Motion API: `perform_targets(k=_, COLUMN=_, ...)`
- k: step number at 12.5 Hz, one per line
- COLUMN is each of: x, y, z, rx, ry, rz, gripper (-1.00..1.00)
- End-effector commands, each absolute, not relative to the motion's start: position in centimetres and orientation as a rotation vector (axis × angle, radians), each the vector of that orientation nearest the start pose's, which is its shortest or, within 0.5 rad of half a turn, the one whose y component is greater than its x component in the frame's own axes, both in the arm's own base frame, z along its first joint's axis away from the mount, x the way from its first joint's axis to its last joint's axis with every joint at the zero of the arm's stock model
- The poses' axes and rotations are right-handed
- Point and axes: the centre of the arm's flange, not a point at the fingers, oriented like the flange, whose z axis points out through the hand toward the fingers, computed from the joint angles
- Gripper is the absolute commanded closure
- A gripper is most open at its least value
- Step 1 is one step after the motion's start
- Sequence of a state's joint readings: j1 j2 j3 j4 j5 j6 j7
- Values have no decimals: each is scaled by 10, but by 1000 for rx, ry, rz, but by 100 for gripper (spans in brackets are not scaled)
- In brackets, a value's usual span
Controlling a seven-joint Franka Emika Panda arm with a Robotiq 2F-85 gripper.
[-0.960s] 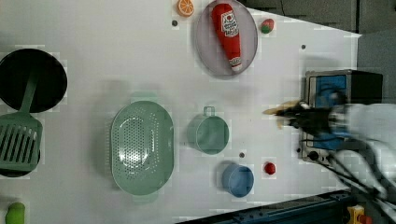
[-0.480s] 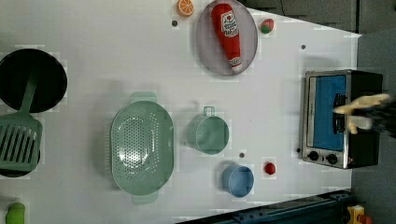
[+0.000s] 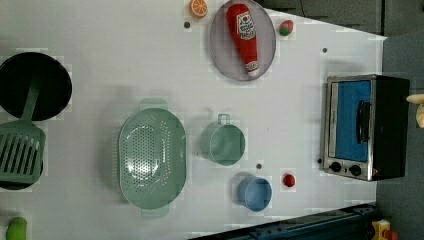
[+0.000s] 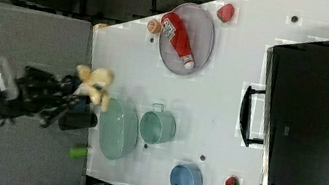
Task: Pick banana from table and place on oven.
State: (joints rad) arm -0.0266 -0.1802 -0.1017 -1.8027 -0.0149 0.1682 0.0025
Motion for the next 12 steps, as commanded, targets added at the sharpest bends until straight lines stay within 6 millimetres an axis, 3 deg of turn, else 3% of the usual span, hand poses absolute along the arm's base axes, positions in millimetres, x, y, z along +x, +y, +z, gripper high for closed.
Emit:
perform_targets(k=1, x=514, y=-190, z=553, rx=-2837, ry=1393, rz=32, gripper=58)
perform_targets(k=4, x=500, y=-293, z=528, rx=-2928, ry=1269, rz=-73, gripper=58)
perform_targets(k=6, x=485, y=-346, z=507, rx=-2997, ry=1206, rz=-92, gripper=58)
perform_targets(k=8, x=474, y=-372, z=479, rx=-3021, ry=1180, rz=-1, gripper=58)
perform_targets(k=10, x=473, y=-382, z=457, rx=-3002, ry=1214, rz=56, gripper=53)
perform_targets(k=12, x=476, y=-385, z=446, rx=-3004, ry=1223, rz=66, gripper=11)
